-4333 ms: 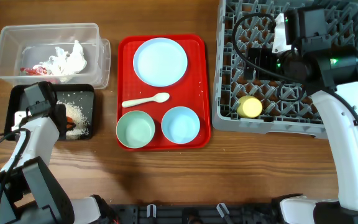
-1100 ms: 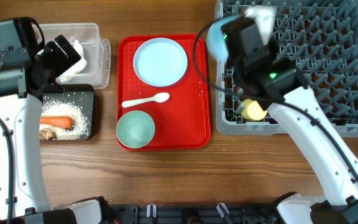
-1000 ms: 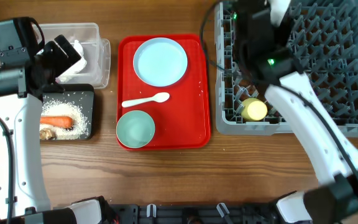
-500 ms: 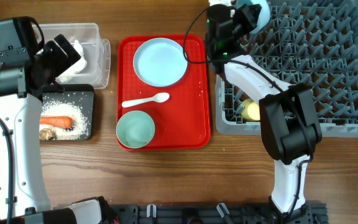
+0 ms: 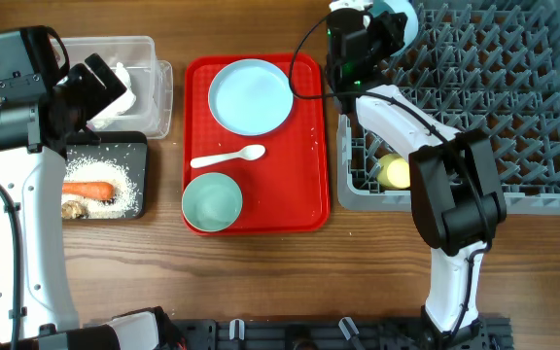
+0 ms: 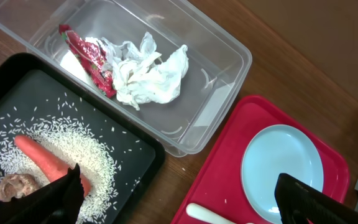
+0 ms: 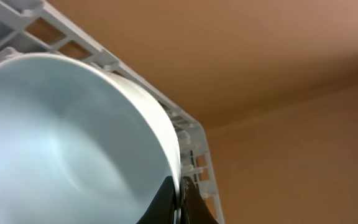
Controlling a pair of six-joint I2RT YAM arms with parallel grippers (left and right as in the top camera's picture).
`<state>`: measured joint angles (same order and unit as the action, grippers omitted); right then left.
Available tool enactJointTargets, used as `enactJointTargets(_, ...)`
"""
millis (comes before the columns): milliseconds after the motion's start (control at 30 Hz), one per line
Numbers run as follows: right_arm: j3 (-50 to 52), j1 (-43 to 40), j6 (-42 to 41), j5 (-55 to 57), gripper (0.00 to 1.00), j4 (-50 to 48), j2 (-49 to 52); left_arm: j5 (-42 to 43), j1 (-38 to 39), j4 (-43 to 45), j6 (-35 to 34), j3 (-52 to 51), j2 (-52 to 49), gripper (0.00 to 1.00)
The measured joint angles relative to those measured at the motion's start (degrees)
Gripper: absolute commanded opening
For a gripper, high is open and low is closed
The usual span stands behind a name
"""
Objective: Sort waste into correct bins and load items into the dishwasher rack
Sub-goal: 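Lift the blue bowl with the right gripper and place it in the rack, then reach the right gripper down and grasp the green bowl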
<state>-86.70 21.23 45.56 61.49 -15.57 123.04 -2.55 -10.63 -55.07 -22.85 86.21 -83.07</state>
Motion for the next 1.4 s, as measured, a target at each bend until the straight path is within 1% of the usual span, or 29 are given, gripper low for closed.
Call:
enactJointTargets(100,-0.04,0.57,-1.27,-0.37,0.05,2.40,-0.02,0.00,0.00,0.00,0.00,0.00,0.00,1.00)
enactJointTargets(133,-0.07,0.81,-1.42,-0.15,0.09,3.04,-0.02,0.00,0.00,0.00,0.00,0.00,0.00,1.00)
enactJointTargets(167,-0.07,1.38,-1.42,0.28,0.18,3.63,-0.02,0.00,0.00,0.02,0.00,0.00,0.00,1.00)
enactJointTargets(200,-0.07,1.68,-1.42,0.42,0.18,3.98,-0.02,0.00,0.00,0.02,0.00,0.00,0.00,1.00)
enactJointTargets(300,0.00,4.04,-1.42,-0.46,0.34,4.76,0.00,0.00,0.00,0.00,0.00,0.00,0.00,1.00)
enactJointTargets(333,0.00,5.20,-1.49,-0.94,0.48,4.90,0.00,0.00,0.00,0.00,0.00,0.00,0.00,1.00)
enactJointTargets(367,0.00,6.67,-1.49,-1.31,0.59,4.90,0.00,0.00,0.00,0.00,0.00,0.00,0.00,1.00)
enactJointTargets(400,0.00,8.07,-1.55,-1.55,0.84,4.87,0.00,0.00,0.00,0.00,0.00,0.00,0.00,1.00)
enactJointTargets(467,0.00,9.79,-1.81,-1.95,1.00,4.85,0.02,0.00,0.00,0.02,0.00,0.00,0.00,1.00)
enactJointTargets(567,0.00,11.21,-2.05,-2.14,1.00,4.57,0.02,0.00,0.00,0.02,0.00,0.00,0.00,1.00)
enactJointTargets(667,0.02,12.13,-5.25,-2.49,1.00,3.89,0.00,0.00,0.00,0.00,0.00,0.00,0.00,1.00)
enactJointTargets(700,0.07,12.59,-6.95,-3.78,1.00,6.86,-0.44,0.00,0.00,0.00,0.00,0.00,0.00,1.00)
enactJointTargets(733,0.20,13.29,-9.57,-6.36,1.00,12.37,-1.64,0.02,0.00,-0.07,0.00,0.00,0.00,1.00)
enactJointTargets(767,0.57,14.03,-14.23,-10.91,1.00,20.74,-3.89,0.00,0.00,-0.04,0.00,0.00,0.00,1.00)
enactJointTargets(800,0.83,14.82,-19.23,-16.74,1.00,27.76,-6.99,0.02,0.00,-0.09,0.00,0.00,0.00,1.00)
enactJointTargets(833,0.79,15.26,-25.33,-26.18,1.00,37.53,-11.02,0.09,0.00,-0.11,0.00,0.02,0.00,1.00)
enactJointTargets(867,0.76,15.34,-29.57,-35.39,1.00,43.06,-14.67,0.04,0.00,-0.07,-0.02,0.00,-0.02,1.00)
enactJointTargets(900,0.55,15.32,-32.54,-43.91,0.96,46.62,-17.29,-0.02,0.00,0.09,0.00,0.02,-0.02,1.00)
enactJointTargets(933,0.52,15.28,-36.57,-60.57,0.96,50.99,-21.68,0.00,0.00,0.00,-0.02,0.02,-0.02,1.00)
enactJointTargets(967,0.42,15.32,-39.65,-69.05,0.88,51.67,-22.71,0.00,0.00,0.02,0.00,0.02,-0.02,1.00)
enactJointTargets(1000,0.57,15.65,-45.53,-78.03,0.86,52.00,-22.45,0.00,0.00,0.00,0.00,0.02,-0.02,1.00)
enactJointTargets(1033,1.46,15.96,-49.92,-81.72,0.81,52.06,-21.86,0.02,0.02,0.02,-0.02,0.02,-0.02,1.00)
enactJointTargets(1100,4.09,16.74,-57.31,-85.57,0.76,52.00,-19.80,0.00,0.00,0.00,0.00,0.02,-0.02,1.00)
enactJointTargets(1233,7.82,17.94,-69.22,-86.90,0.74,52.89,-16.09,0.00,0.00,0.02,0.00,0.02,-0.02,1.00)
enactJointTargets(1300,7.82,17.94,-72.87,-85.26,0.75,53.05,-16.09,0.00,0.00,0.00,-0.02,0.02,-0.02,1.00)
enactJointTargets(1367,8.41,18.01,-76.50,-83.34,0.73,52.37,-16.09,0.00,0.00,0.02,0.00,0.02,-0.02,1.00)
enactJointTargets(1400,9.55,18.05,-77.88,-82.79,0.71,51.43,-16.09,0.00,0.00,0.00,-0.02,0.02,-0.02,1.00)
